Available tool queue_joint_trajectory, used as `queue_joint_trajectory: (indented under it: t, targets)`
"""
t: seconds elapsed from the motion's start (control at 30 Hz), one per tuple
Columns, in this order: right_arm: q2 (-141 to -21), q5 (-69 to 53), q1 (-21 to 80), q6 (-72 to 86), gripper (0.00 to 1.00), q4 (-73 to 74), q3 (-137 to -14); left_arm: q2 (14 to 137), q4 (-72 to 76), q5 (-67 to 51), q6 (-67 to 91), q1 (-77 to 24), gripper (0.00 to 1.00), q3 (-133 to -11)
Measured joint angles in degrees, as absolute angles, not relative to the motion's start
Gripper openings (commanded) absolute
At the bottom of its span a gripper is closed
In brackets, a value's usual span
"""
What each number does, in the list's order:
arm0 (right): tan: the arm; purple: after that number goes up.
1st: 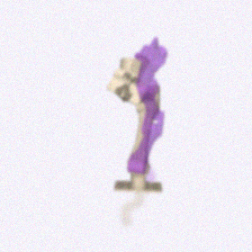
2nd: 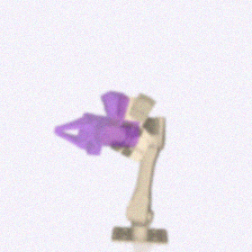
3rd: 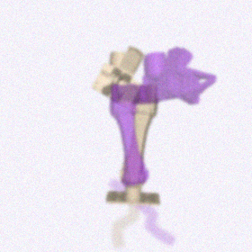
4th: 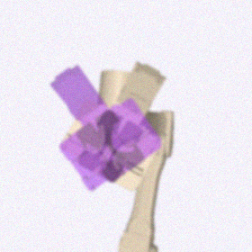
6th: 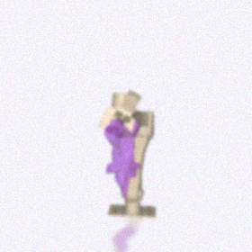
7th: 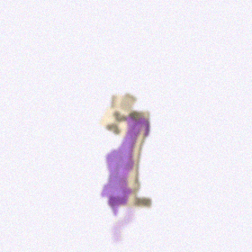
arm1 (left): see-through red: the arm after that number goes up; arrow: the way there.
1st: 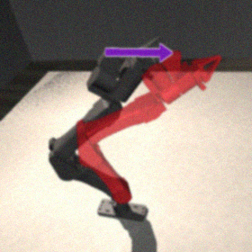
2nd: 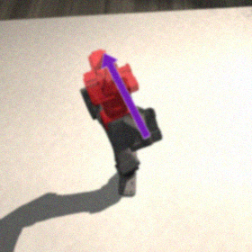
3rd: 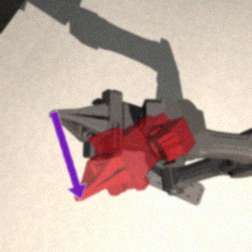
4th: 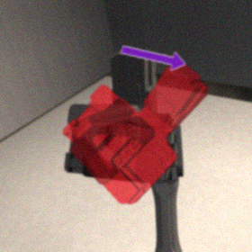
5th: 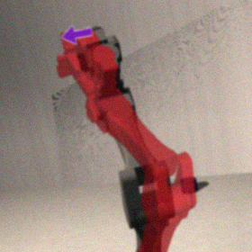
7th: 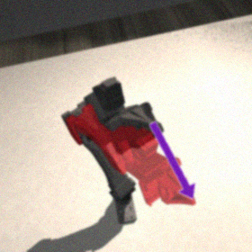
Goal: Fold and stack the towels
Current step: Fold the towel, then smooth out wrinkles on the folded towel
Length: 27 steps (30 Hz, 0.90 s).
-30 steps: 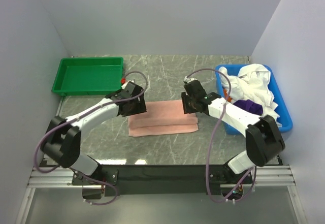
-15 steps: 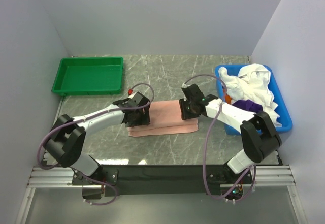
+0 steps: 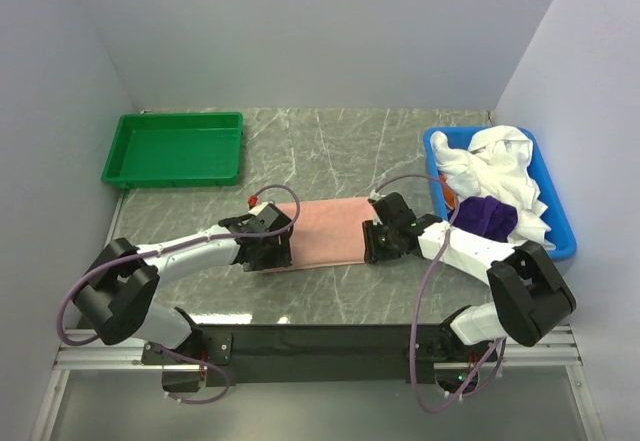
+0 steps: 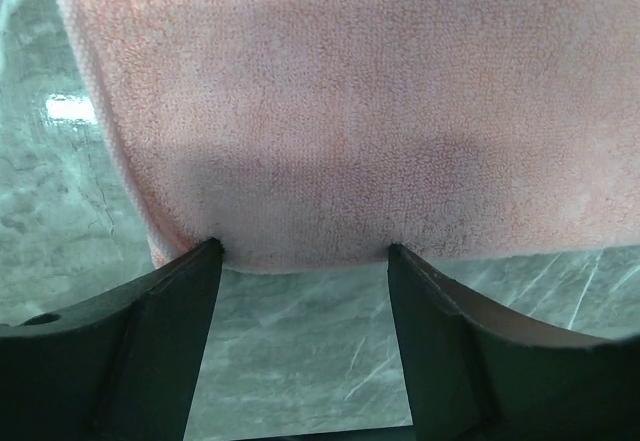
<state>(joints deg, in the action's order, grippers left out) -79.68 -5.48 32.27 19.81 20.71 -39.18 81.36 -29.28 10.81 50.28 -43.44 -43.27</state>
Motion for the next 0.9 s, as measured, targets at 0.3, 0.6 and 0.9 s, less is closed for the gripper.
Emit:
queue_joint_trajectory:
  t: [0.3, 0.6, 0.9]
  targets:
    - [-76.99, -6.09, 31.14, 22.15, 0.45, 18.13, -36.99, 80.40, -29.26, 12.14, 52.07, -43.48, 0.81, -42.76]
    - [-60.23, -7.99, 29.02, 26.85, 0.45, 12.56, -34.39, 68.95, -34.72, 13.69, 53.84, -43.48, 0.79, -44.40]
    - [-64.66, -9.56, 23.31, 32.80, 0.34, 6.17, -28.62, 68.07, -27.42, 14.68, 56.29, -38.76, 0.58, -40.71]
